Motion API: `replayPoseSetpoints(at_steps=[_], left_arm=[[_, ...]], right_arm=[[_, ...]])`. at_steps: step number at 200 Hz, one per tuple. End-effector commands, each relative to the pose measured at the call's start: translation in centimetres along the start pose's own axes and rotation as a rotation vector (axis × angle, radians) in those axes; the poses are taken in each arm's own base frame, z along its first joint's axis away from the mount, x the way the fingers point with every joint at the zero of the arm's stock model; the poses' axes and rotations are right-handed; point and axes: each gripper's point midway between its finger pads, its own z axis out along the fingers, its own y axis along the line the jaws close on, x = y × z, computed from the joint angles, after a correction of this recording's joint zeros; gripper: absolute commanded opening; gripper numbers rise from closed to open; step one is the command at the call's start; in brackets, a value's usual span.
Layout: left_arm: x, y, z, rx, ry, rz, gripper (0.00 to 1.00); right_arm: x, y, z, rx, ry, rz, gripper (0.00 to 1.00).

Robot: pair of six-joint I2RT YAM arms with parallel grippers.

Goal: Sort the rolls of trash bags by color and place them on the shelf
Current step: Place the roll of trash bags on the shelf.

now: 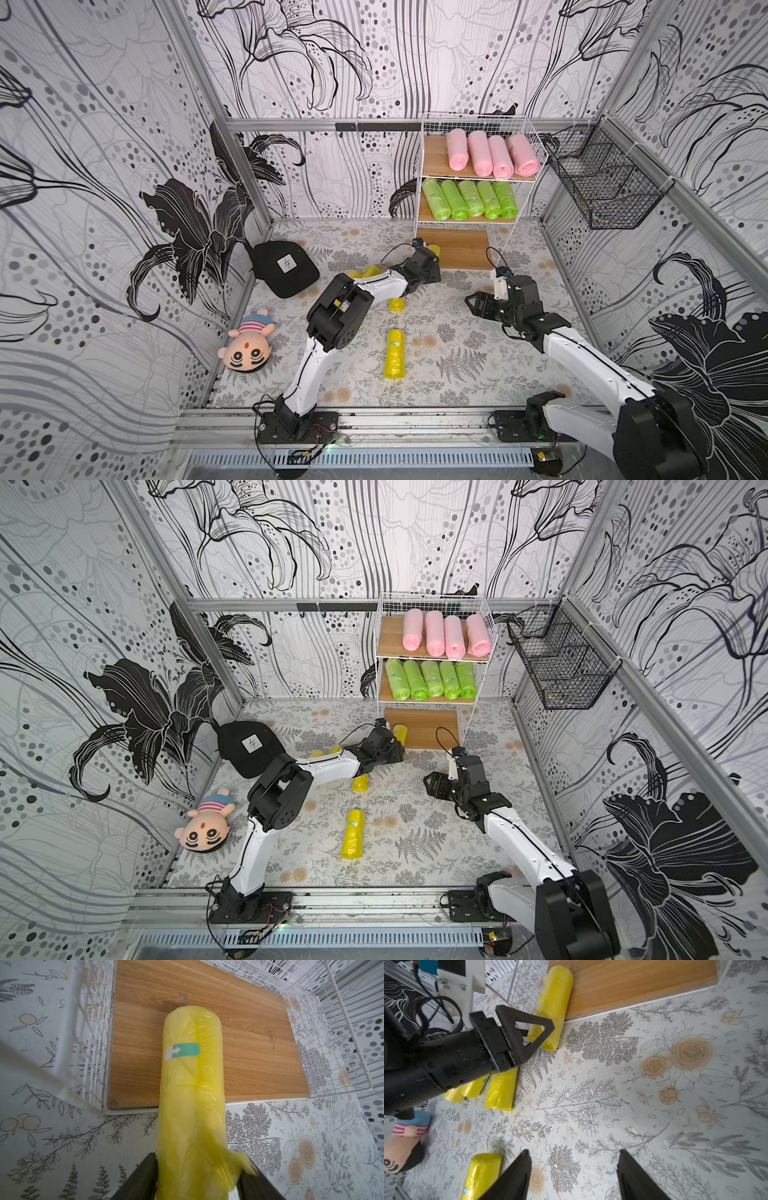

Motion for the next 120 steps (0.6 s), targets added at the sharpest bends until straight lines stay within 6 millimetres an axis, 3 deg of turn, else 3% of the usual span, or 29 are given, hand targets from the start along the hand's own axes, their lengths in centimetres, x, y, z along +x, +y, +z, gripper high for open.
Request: replayPoseSetpoints(at_steps=[1,51,103,120], left_arm=[[-2.1,-0.2,-1.4,0.033,-0.066,-0.083,0.67],[-1.7,-0.1,-4.8,0.081,-0.073,-0.120,0.78],[-1.0,0.7,-10.0,0.119,-0.075,-0.108,0.79],[-0.9,0.9,-11.8,0.127,-0.078,-0.099,0.79]], right_arm=[[-1.8,1.4,1.4,-0.077,-0.041,0.052,0.68],[-3.2,2.4,5.3,-0.098,-0.068,0.148,0.70],[-4.2,4.7,10.6,-0.147,-0.046,0.212,0.75],[-3.7,4.5,12.7,-0.141,-0.029,0.255,0.76]])
